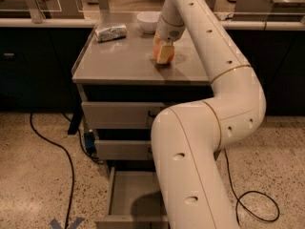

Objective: Place orange into bottom drawer

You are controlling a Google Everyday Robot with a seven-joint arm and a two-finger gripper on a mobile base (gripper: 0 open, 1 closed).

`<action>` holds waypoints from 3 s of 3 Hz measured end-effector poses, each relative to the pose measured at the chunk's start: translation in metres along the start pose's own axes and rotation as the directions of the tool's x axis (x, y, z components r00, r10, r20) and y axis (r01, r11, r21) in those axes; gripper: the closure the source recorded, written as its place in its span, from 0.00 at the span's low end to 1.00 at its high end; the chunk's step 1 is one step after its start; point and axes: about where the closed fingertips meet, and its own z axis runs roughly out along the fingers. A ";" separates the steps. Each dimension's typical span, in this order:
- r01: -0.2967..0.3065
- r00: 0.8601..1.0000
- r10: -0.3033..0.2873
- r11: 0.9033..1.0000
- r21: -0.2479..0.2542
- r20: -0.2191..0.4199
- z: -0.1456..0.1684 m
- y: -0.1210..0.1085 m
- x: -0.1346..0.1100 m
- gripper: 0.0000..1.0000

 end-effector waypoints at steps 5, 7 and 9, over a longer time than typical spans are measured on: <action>0.038 0.990 -0.057 0.989 0.144 0.130 -0.103 -0.003 -0.027 1.00; 0.056 0.984 -0.076 0.990 0.129 0.162 -0.181 0.049 -0.045 1.00; 0.034 0.979 -0.066 0.987 0.159 0.194 -0.249 0.129 -0.070 1.00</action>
Offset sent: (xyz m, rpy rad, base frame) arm -0.0023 -0.0002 0.0017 0.0005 -0.0015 0.0009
